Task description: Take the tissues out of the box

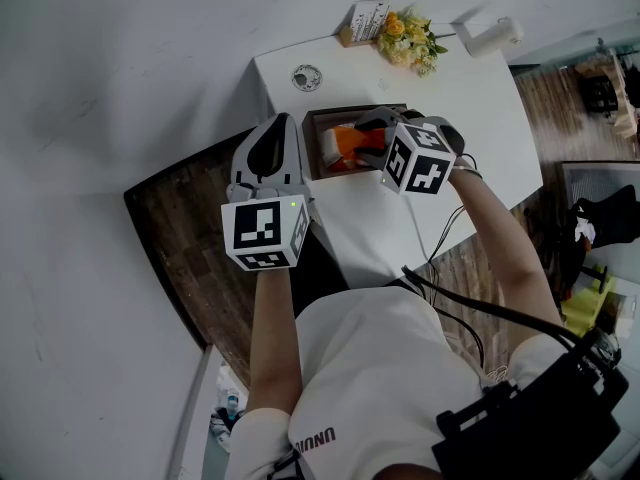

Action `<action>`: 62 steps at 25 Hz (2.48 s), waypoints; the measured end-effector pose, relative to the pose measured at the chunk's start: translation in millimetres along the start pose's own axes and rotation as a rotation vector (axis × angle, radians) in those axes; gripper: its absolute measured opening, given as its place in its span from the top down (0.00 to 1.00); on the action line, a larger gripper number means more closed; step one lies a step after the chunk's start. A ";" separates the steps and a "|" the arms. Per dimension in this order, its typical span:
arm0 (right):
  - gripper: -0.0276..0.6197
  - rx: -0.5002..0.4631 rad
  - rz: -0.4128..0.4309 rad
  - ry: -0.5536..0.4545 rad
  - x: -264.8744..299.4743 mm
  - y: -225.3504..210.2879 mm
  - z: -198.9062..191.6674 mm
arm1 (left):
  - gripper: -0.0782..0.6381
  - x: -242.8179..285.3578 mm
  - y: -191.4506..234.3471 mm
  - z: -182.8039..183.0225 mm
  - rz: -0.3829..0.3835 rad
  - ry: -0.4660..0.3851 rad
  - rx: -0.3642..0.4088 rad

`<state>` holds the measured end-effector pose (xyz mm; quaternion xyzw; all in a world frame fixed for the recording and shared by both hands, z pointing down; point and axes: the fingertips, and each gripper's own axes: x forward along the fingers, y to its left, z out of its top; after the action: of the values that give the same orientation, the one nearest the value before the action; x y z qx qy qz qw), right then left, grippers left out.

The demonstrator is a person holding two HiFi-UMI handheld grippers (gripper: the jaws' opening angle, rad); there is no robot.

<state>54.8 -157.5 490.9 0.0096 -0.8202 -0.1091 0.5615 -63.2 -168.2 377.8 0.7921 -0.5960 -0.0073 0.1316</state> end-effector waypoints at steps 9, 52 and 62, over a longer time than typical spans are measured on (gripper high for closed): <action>0.71 -0.005 -0.017 -0.005 -4.0 -2.6 1.8 | 0.87 0.2 -0.3 0.1 -0.002 0.000 0.000; 0.71 -0.020 -0.081 -0.039 -28.0 -11.2 10.6 | 0.87 0.9 -4.2 1.0 -0.009 -0.002 0.003; 0.71 -0.021 -0.091 -0.052 -34.0 -12.1 12.9 | 0.87 -0.4 -4.4 0.0 -0.006 0.000 0.002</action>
<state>54.1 -162.4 452.9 0.0381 -0.8319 -0.1433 0.5347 -59.1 -166.7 376.7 0.7940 -0.5936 -0.0072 0.1310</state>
